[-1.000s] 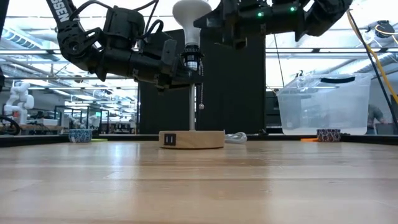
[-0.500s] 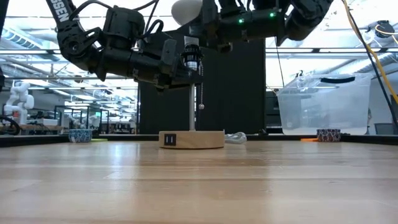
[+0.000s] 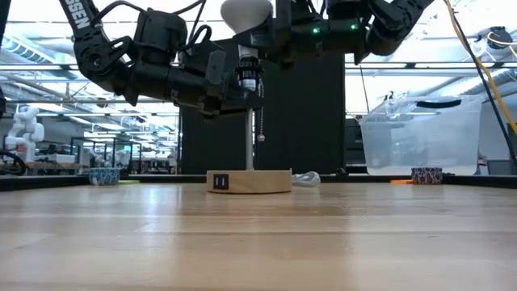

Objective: Screw lightbulb
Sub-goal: Remove the lightbulb from the lamp

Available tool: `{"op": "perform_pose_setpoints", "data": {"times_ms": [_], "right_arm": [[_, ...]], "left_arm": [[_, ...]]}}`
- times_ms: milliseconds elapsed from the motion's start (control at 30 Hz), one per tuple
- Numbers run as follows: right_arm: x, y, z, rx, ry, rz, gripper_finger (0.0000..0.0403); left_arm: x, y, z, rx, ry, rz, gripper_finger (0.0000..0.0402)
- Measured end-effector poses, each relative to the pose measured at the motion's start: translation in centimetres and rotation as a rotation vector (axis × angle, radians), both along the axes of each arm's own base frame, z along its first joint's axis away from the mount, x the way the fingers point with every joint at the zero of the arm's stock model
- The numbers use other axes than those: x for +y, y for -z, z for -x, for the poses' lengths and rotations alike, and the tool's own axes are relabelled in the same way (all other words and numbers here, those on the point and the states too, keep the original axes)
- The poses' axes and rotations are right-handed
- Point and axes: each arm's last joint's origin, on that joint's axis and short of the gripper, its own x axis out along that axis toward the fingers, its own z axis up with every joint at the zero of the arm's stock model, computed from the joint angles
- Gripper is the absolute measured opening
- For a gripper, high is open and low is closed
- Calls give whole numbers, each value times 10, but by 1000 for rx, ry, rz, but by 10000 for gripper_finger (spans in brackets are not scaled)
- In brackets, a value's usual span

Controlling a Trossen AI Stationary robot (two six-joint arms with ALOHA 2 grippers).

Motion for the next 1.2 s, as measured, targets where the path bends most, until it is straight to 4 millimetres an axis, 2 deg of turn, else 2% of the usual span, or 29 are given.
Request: {"op": "perform_pose_setpoints", "data": {"times_ms": [167, 433, 867, 1033, 1200], "right_arm": [[-7, 0, 2, 0, -122, 1, 170], [-17, 0, 5, 2, -302, 40, 151], [-15, -3, 8, 9, -406, 81, 267], [-13, -18, 21, 57, -386, 139, 291], [-15, -38, 44, 124, -292, 194, 297]], "left_arm": [[-3, 0, 0, 1, 109, -14, 71], [-3, 0, 0, -2, 215, -4, 71], [-4, 1, 0, 4, 246, 1, 71], [-4, 0, 0, 1, 246, 0, 71], [-4, 1, 0, 4, 245, 6, 71]]}}
